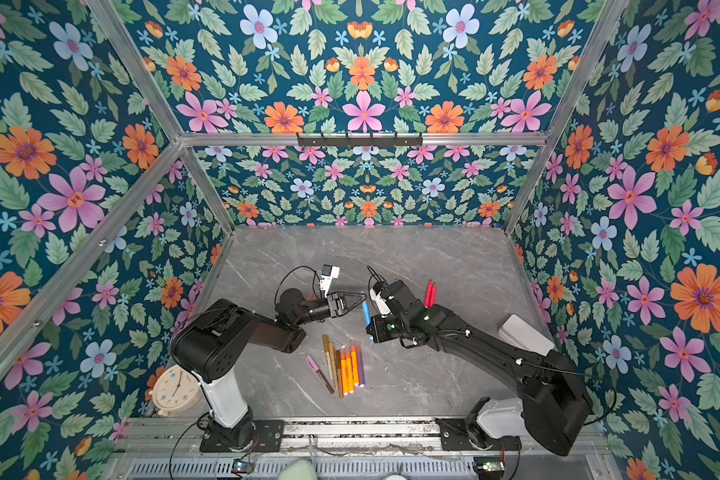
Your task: Open the pen caps
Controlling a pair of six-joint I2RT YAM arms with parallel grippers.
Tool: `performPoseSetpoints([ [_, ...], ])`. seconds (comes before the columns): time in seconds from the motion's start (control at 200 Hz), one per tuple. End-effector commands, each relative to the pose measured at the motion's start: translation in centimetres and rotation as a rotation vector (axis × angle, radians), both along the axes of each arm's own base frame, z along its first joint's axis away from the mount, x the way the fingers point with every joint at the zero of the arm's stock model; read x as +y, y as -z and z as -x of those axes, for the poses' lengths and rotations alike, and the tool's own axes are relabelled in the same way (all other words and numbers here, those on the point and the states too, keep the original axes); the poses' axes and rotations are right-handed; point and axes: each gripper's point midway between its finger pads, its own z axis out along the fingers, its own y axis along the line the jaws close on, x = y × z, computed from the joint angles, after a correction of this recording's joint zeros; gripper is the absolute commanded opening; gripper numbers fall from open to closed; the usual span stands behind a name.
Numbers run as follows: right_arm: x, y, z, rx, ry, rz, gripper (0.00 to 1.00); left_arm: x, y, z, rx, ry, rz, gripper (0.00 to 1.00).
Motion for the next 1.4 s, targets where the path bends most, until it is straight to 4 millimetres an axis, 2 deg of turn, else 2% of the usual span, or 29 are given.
performPoseSetpoints([
  [0.0,0.2,-0.4,-0.3,-0.015,0.004,-0.006,0.0,-0.1,-1.1,0.4,-0.047,0.02,0.027,0.19],
  [0.085,0.1,-0.4,-0.3,-0.016,0.006,-0.004,0.0,-0.1,-1.1,0.5,-0.05,0.02,0.027,0.12],
  [0.19,0.0,-0.5,-0.3,-0.015,0.009,0.001,0.0,-0.1,-1.1,0.4,-0.048,0.019,0.029,0.1],
  [0.25,-0.1,-0.5,-0.4,-0.018,0.015,0.007,0.2,-0.1,-1.2,0.4,-0.05,0.02,0.031,0.1],
  [0.345,-0.2,-0.9,-0.6,-0.027,0.025,0.01,0.33,-0.1,-1.1,0.4,-0.05,0.02,0.032,0.1],
  [0.69,0.9,-1.9,-1.2,-0.014,0.005,0.003,0.35,0.1,-1.6,0.6,-0.052,0.022,0.046,0.08],
  [0.835,1.4,-1.6,-1.6,-0.002,0.002,0.004,0.36,0.1,-1.7,0.6,-0.056,0.021,0.05,0.08],
  [0.885,1.6,-1.5,-1.7,0.001,0.003,0.008,0.34,0.1,-1.8,0.7,-0.057,0.022,0.05,0.08],
  [0.96,1.4,-1.3,-2.0,0.001,0.021,0.015,0.27,0.2,-2.0,0.8,-0.063,0.019,0.054,0.08],
  [1.06,1.1,-1.1,-2.1,-0.002,0.04,0.02,0.0,0.3,-2.1,0.8,-0.066,0.017,0.057,0.07],
  [1.205,1.1,-1.0,-1.6,0.016,0.031,0.01,0.0,0.6,-2.1,0.6,-0.07,0.008,0.057,0.07],
  [1.395,1.6,0.1,0.5,0.092,-0.035,-0.01,0.0,2.1,-1.7,-0.6,-0.064,-0.045,0.053,0.05],
])
